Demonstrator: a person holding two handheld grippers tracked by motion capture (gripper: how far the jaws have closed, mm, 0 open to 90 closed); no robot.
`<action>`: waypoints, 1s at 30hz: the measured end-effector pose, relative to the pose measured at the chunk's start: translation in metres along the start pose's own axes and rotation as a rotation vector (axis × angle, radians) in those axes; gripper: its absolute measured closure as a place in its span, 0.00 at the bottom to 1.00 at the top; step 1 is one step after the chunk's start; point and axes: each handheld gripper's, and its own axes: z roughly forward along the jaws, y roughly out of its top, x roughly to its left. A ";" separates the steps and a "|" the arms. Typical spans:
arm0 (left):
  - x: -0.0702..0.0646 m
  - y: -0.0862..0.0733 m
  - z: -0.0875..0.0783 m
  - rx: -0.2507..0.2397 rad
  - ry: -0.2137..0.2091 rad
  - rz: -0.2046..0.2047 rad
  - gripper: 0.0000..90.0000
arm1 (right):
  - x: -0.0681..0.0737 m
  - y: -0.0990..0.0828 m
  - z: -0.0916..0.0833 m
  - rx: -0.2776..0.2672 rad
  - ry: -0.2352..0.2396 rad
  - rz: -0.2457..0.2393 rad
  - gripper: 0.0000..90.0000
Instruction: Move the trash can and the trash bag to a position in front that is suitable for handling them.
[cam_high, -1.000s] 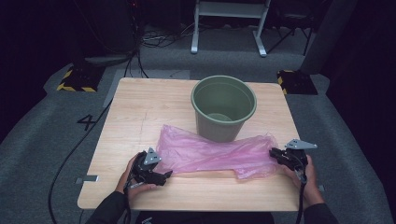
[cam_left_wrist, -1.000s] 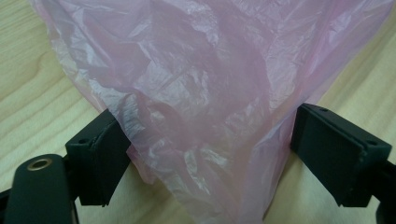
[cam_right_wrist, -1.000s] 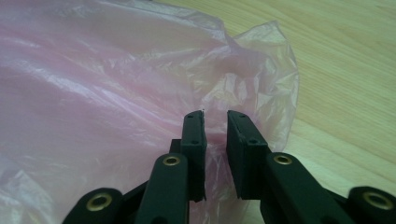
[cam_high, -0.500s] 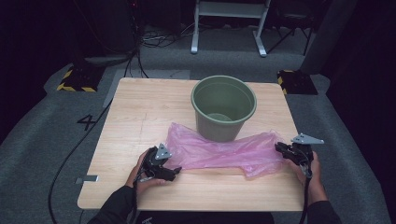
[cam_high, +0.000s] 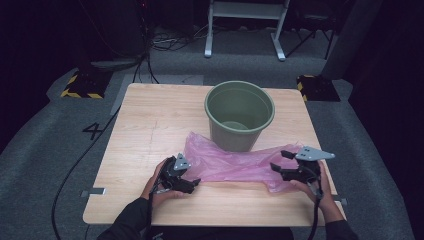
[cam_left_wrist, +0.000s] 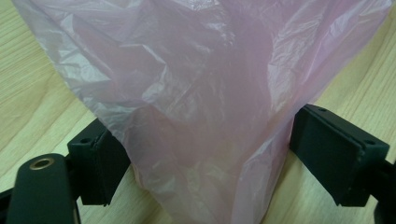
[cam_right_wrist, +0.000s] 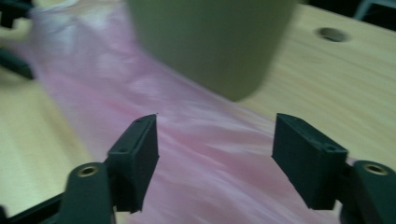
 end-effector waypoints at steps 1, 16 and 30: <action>-0.001 0.001 0.001 -0.001 -0.001 0.001 0.17 | 0.008 0.001 0.005 0.010 0.026 -0.018 0.33; -0.009 0.017 0.018 0.001 -0.025 0.025 0.17 | 0.031 -0.002 0.055 0.119 0.130 -0.110 0.19; -0.010 0.030 0.030 0.002 -0.018 0.014 0.17 | 0.044 0.006 0.057 0.117 0.083 -0.247 0.23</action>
